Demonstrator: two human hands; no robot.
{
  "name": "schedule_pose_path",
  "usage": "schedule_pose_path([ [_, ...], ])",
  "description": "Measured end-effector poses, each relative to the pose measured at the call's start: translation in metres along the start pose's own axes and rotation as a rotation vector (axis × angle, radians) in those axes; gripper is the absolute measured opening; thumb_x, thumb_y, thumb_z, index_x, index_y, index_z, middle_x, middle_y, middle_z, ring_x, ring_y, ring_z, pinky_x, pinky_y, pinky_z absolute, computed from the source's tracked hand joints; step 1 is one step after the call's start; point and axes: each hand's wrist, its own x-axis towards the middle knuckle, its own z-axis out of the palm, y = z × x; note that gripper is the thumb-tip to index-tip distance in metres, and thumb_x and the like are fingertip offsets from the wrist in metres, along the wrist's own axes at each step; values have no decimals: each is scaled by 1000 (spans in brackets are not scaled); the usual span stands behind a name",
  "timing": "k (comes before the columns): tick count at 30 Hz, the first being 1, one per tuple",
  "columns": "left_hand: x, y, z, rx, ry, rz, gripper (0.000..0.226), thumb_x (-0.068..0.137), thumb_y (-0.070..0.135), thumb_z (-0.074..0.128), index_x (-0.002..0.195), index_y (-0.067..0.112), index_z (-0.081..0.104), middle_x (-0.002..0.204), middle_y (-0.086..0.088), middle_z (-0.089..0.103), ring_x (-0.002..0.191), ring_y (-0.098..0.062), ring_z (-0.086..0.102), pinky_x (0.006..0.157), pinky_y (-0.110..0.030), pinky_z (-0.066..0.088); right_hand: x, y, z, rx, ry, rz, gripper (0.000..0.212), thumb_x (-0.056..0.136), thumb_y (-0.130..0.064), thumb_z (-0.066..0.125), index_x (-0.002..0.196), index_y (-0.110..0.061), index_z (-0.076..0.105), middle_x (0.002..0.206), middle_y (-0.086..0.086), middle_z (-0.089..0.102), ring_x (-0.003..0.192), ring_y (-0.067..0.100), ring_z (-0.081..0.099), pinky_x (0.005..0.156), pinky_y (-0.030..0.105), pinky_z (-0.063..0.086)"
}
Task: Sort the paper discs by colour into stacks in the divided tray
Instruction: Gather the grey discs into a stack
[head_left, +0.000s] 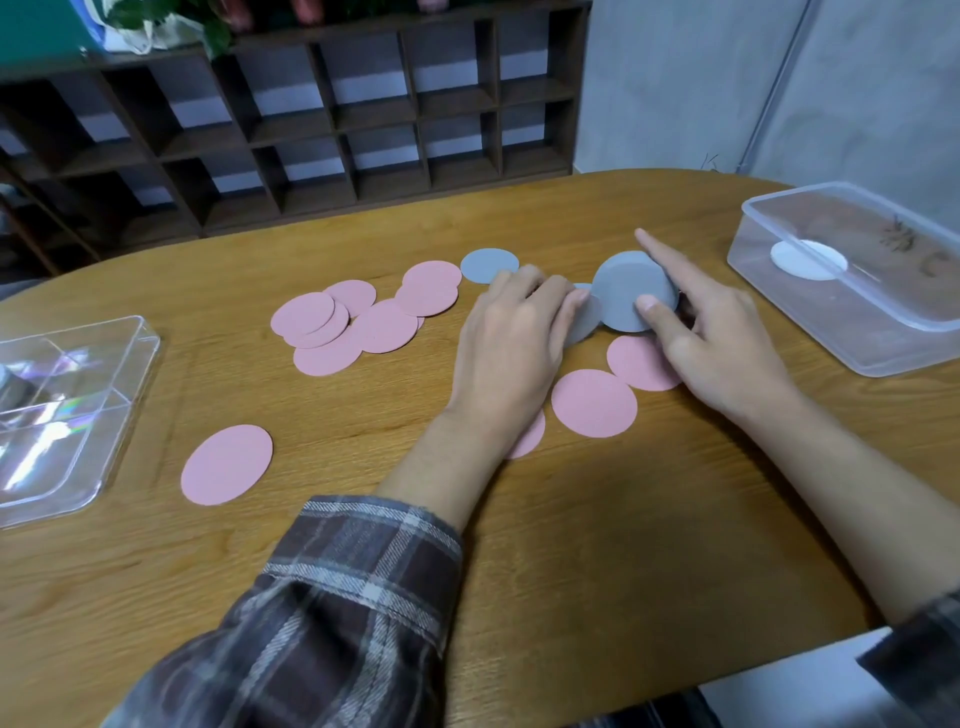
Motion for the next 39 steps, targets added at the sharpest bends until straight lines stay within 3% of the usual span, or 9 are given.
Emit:
schedule_pose_path([
  [5,0,-1,5,-176,12,-24,22,104,27,60,95,11,71,92,-1,64,83,-20,58,73,-33,47,-1,-3,1,47,-35,14,58,103,-16,56,154,-40,44,82,-12,63,74,17,59,77,23,45],
  [9,2,-5,9,-215,4,-35,15,101,24,65,97,10,70,89,-1,69,81,-19,61,78,-39,51,-2,-6,1,123,-87,15,54,105,-14,53,153,-39,46,98,-31,60,87,-5,59,95,27,46],
  [16,3,-3,6,-240,-27,-109,25,95,26,72,115,12,77,82,2,72,77,-16,65,78,-39,54,-4,-9,3,148,-127,24,49,108,-17,45,149,-44,50,79,-29,64,81,3,61,84,17,45],
  [19,3,-4,6,-260,-43,-144,26,96,29,72,112,10,78,86,1,75,80,-15,67,79,-40,55,-5,-11,2,124,-168,20,48,110,-18,40,153,-39,45,96,-33,56,93,-12,55,89,8,35],
  [23,2,-4,8,-277,-22,-195,26,94,33,75,104,9,80,90,-1,77,81,-15,68,80,-38,55,-7,-13,2,50,-237,-5,51,111,-29,40,160,-39,30,145,-10,55,119,-1,50,99,20,34],
  [26,3,-3,8,-282,-27,-226,29,92,36,77,102,9,80,87,-1,77,79,-13,69,79,-37,56,-7,-12,4,-38,-262,-57,64,107,-33,50,163,-38,20,151,-4,50,124,13,52,99,24,39],
  [30,4,-5,9,-275,-52,-246,36,92,48,72,101,14,80,85,4,76,80,-12,69,77,-39,57,-6,-9,5,-76,-219,-92,63,106,-25,53,162,-31,26,154,-4,49,131,3,46,102,11,31],
  [33,3,-2,8,-233,-97,-223,41,99,52,57,108,17,77,98,6,75,92,-13,68,82,-41,56,-5,-9,4,-70,-102,-98,57,103,-17,58,157,-27,40,139,-9,57,106,-14,49,94,-1,28],
  [39,5,2,10,-29,-442,-65,55,104,43,56,151,14,51,160,-2,47,149,-20,39,121,-41,35,3,3,-2,-17,143,84,54,101,-20,58,153,-28,44,136,-3,62,112,19,60,105,32,43],
])
